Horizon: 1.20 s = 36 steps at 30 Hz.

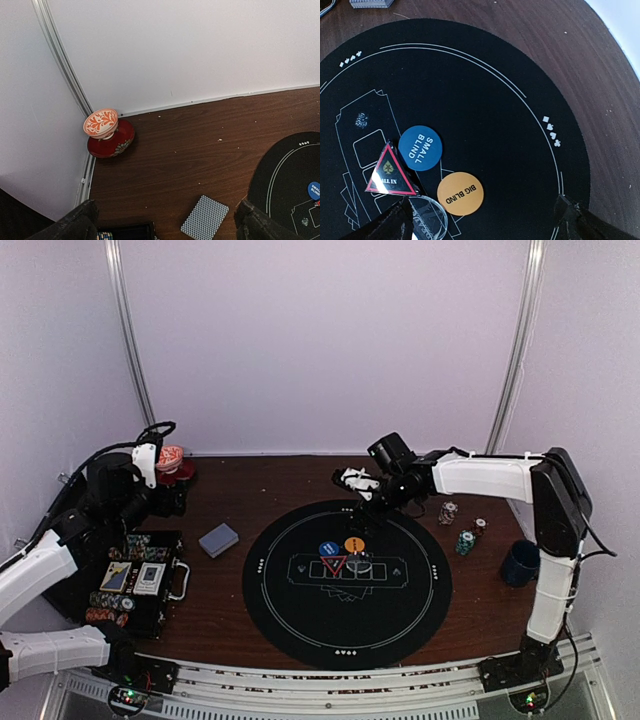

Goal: Distribute texas hold em gaming equipment
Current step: Pick up the dealer button from the poker table mat.

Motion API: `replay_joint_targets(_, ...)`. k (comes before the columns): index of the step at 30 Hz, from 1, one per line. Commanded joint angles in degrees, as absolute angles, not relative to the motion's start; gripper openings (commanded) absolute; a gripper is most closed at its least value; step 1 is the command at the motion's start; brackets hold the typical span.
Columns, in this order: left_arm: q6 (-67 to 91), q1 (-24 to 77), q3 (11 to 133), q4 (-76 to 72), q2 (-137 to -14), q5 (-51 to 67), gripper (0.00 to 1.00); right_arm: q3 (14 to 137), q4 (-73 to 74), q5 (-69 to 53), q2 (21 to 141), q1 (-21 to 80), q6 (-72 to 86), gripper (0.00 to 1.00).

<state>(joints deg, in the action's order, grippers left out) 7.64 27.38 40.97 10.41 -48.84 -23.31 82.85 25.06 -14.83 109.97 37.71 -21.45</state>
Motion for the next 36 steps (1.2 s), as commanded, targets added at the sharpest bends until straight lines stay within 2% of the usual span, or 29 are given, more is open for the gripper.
replay_joint_targets(1,7.14,27.47,43.33,8.27,-48.68,-22.33,0.98,87.76,34.61,-13.95,112.64,39.38,-22.60,1.00)
replay_joint_targets(20,7.25,27.46,43.26,8.26,-47.01,-22.28,0.98,80.96,37.40,-16.24,111.48,40.61,-27.72,1.00)
replay_joint_targets(36,7.12,27.42,43.16,8.22,-46.67,-22.20,0.98,78.59,35.69,-11.89,113.95,44.56,-29.80,1.00)
